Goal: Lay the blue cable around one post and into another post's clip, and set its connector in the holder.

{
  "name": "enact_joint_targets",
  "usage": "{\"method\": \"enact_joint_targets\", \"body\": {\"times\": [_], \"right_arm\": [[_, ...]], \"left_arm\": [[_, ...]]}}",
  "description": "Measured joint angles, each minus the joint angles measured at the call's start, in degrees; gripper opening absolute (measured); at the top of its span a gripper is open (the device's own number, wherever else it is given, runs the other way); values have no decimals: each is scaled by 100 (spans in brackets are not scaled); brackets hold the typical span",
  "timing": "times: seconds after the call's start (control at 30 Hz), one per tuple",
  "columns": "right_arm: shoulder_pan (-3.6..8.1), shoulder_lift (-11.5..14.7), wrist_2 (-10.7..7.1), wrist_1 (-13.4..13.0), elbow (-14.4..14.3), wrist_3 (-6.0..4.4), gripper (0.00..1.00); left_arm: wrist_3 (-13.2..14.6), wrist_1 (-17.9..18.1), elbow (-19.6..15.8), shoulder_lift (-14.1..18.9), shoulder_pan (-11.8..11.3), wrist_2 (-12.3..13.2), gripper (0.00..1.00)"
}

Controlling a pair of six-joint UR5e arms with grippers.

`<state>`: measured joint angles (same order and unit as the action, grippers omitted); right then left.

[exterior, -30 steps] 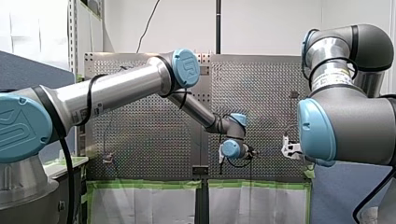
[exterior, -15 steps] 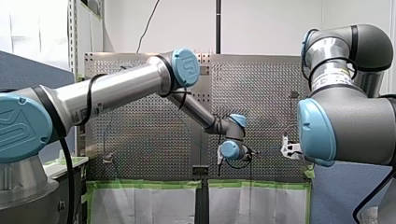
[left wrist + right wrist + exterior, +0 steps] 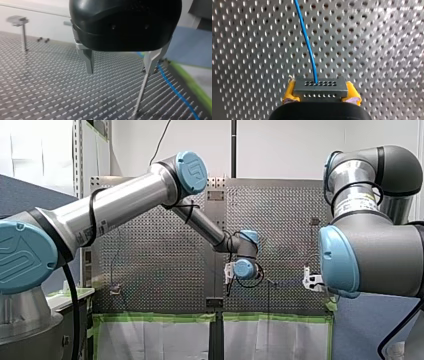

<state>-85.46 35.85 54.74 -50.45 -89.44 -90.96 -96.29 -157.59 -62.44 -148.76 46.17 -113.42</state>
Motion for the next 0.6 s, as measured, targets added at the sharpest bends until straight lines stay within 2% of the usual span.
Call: {"method": "enact_joint_targets", "body": {"times": [0.17, 0.23, 0.4, 0.6], "right_arm": [[64, 192, 281, 259, 0, 257, 0], [63, 285, 384, 355, 0, 303, 0], [18, 425, 631, 492, 0, 310, 0], [-41, 458, 732, 555, 0, 273, 0]], "left_arm": [[-2, 158, -254, 253, -68, -254, 100], [-57, 160, -352, 352, -103, -352, 100], [-152, 57, -573, 573, -167, -573, 100], [-154, -251, -899, 899, -179, -815, 100]]}}
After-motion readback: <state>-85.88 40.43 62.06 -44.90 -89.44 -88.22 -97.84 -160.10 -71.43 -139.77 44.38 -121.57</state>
